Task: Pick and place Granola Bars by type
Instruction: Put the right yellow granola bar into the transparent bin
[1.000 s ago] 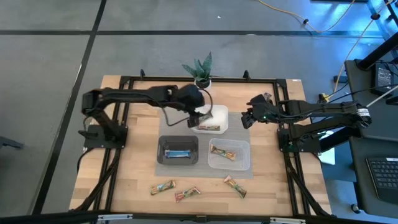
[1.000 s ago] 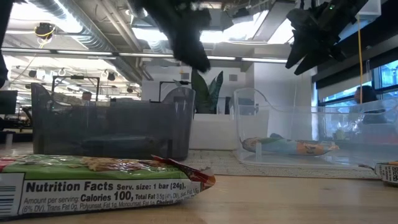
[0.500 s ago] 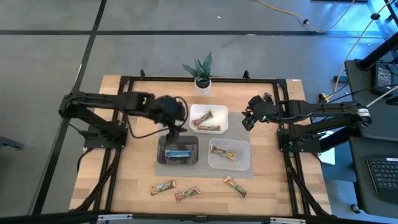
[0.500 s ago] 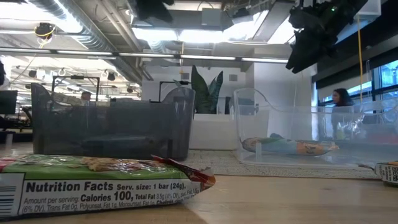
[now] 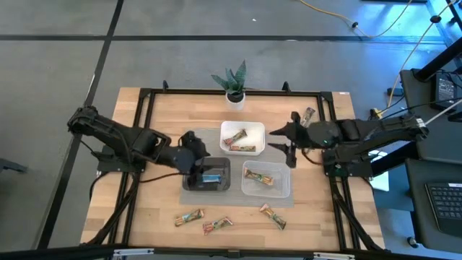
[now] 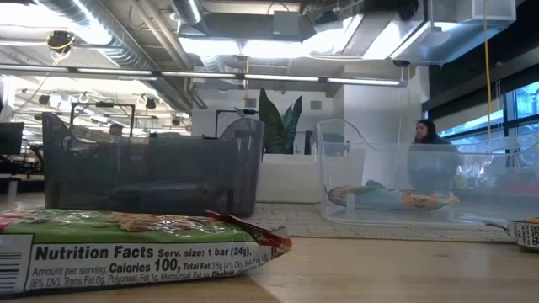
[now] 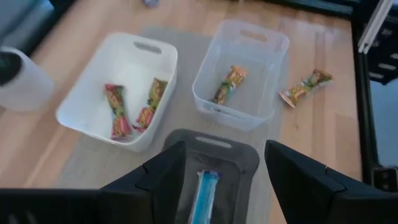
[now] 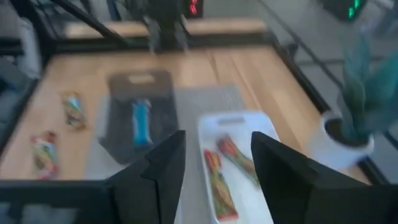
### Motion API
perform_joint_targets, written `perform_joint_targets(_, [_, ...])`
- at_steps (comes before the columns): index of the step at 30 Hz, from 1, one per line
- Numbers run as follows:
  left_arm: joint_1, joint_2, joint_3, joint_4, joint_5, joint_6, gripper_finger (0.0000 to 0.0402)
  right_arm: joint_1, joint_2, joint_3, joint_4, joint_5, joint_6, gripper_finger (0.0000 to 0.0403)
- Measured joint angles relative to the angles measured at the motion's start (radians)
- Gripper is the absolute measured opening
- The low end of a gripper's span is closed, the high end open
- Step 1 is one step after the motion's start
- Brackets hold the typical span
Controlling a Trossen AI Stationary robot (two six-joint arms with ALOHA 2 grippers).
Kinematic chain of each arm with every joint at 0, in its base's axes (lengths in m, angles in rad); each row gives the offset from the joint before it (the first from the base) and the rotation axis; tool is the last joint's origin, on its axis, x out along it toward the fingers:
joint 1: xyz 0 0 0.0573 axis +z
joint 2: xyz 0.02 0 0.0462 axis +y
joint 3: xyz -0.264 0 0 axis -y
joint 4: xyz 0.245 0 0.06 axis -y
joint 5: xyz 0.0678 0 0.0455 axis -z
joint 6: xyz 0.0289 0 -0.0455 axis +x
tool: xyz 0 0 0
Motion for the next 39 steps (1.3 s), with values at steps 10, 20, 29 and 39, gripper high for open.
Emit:
perform_joint_targets(10, [-0.024,-0.009,0.0,-0.009,0.115,0.124,0.0211,0.29,0.297,0.273,-0.137,0.211,0.143,0.0186])
perform_joint_targets(20, [-0.11,-0.237,-0.275,0.187,0.185,0.165,0.021,0.443,0.692,0.59,-0.541,0.054,0.766,0.0186])
perform_joint_targets(29, [-0.142,-0.403,-0.666,0.658,0.192,0.145,0.0212,0.57,0.868,0.592,-0.62,-0.164,1.098,0.0186])
perform_joint_targets(39, [-0.142,-0.398,-0.779,0.806,0.215,0.088,0.0212,0.625,0.966,0.569,-0.675,-0.094,1.16,0.0186])
